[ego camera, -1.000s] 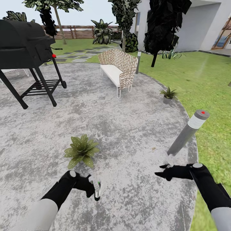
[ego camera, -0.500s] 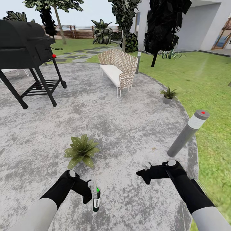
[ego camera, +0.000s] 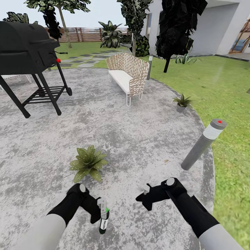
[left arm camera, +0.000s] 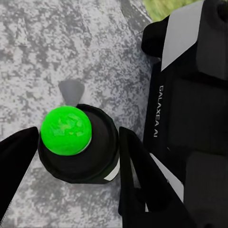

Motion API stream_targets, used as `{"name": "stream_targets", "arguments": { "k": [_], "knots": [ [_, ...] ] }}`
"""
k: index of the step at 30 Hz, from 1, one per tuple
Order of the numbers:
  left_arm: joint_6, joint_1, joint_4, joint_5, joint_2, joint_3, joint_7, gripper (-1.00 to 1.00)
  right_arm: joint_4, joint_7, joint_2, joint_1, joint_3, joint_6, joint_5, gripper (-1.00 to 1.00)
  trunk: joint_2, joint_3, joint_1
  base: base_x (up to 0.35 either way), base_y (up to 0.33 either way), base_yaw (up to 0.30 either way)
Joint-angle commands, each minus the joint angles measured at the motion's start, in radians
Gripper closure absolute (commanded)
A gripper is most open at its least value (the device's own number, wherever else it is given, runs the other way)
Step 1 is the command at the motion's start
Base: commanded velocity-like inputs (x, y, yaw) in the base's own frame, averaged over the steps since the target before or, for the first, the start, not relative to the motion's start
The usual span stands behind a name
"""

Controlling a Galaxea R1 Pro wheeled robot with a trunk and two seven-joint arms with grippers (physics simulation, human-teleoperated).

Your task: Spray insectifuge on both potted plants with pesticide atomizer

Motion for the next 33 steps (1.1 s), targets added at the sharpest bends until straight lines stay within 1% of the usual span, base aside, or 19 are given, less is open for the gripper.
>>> {"name": "stream_targets", "arguments": {
  "k": [1,2,4,6,7,8,10,12,14,16,17,20,21,23,25,31,33],
  "knots": [
    [0.009,0.0,-0.002,-0.003,-0.004,0.0,-0.004,1.0,-0.002,0.003,0.001,-0.001,0.007,0.008,0.003,1.0,0.0,-0.001,0.0,0.0,0.0,0.0],
    [0.009,0.0,-0.003,-0.003,-0.011,-0.001,-0.004,1.0,-0.002,0.004,0.002,-0.001,0.013,0.008,0.003,1.0,0.0,-0.001,0.0,0.0,0.0,0.0],
    [0.009,0.0,-0.004,-0.003,-0.018,-0.002,-0.004,1.0,-0.003,0.004,0.006,-0.001,0.018,0.008,0.003,1.0,0.0,-0.001,0.0,0.0,0.0,0.0],
    [0.009,0.0,-0.004,-0.003,-0.032,-0.004,-0.005,1.0,-0.004,0.028,0.038,-0.001,0.02,0.008,0.004,1.0,0.0,-0.001,0.0,0.0,0.0,0.0],
    [0.009,0.0,-0.004,-0.003,-0.039,-0.006,-0.005,1.0,-0.004,0.035,0.046,-0.001,0.02,0.008,0.004,1.0,0.0,-0.001,0.0,0.0,0.0,0.0],
    [0.009,0.0,-0.004,-0.003,-0.045,-0.011,-0.005,1.0,-0.004,0.039,0.051,-0.001,0.02,0.008,0.004,1.0,0.0,-0.001,0.0,0.0,0.0,0.0],
    [0.009,0.0,-0.004,-0.003,-0.055,-0.039,-0.005,1.0,-0.005,0.045,0.057,-0.001,0.02,0.008,0.005,1.0,0.0,-0.001,0.0,0.0,0.0,0.0],
    [0.009,0.0,-0.004,-0.003,-0.058,-0.062,-0.005,1.0,-0.005,0.046,0.059,-0.001,0.02,0.008,0.005,1.0,0.0,-0.001,0.0,0.0,0.0,0.0],
    [0.009,0.0,-0.005,-0.003,-0.059,-0.072,-0.005,1.0,-0.005,0.047,0.059,-0.001,0.02,0.008,0.005,1.0,0.0,-0.001,0.0,0.0,0.0,0.0],
    [0.008,0.0,-0.016,-0.002,-0.06,-0.075,-0.005,1.0,-0.005,0.047,0.059,-0.001,0.02,0.008,0.005,1.0,0.0,-0.001,0.0,0.0,0.0,0.0],
    [0.007,0.0,-0.024,-0.002,-0.061,-0.075,-0.012,1.0,-0.005,0.047,0.059,-0.001,0.021,0.008,0.005,1.0,0.0,-0.001,0.0,0.0,0.0,0.0],
    [0.007,0.0,-0.067,-0.002,-0.063,-0.076,-0.073,1.0,-0.005,0.047,0.059,-0.001,0.021,0.008,0.005,1.0,0.0,-0.001,0.0,0.0,0.0,0.0],
    [0.007,0.0,-0.08,-0.002,-0.065,-0.077,-0.081,1.0,-0.005,0.047,0.059,-0.001,0.021,0.008,0.005,1.0,0.0,-0.001,0.0,0.0,0.0,0.0],
    [0.007,0.0,-0.098,-0.002,-0.076,-0.077,-0.091,1.0,-0.005,0.047,0.059,-0.001,0.021,0.008,0.005,1.0,0.0,-0.001,0.0,0.0,0.0,0.0],
    [0.007,0.0,-0.103,-0.002,-0.08,-0.077,-0.094,1.0,-0.005,0.047,0.059,-0.001,0.022,0.008,0.005,1.0,0.0,-0.001,0.0,0.0,0.0,0.0],
    [0.008,0.0,-0.105,-0.002,-0.111,-0.077,-0.095,1.0,-0.005,0.047,0.059,-0.001,0.022,0.008,0.005,1.0,0.0,-0.001,0.0,0.0,0.0,0.0],
    [0.009,0.0,-0.105,-0.002,-0.116,-0.077,-0.095,1.0,-0.005,0.047,0.059,-0.001,0.022,0.008,0.005,1.0,0.0,-0.001,0.0,0.0,0.0,0.0]
  ]
}}
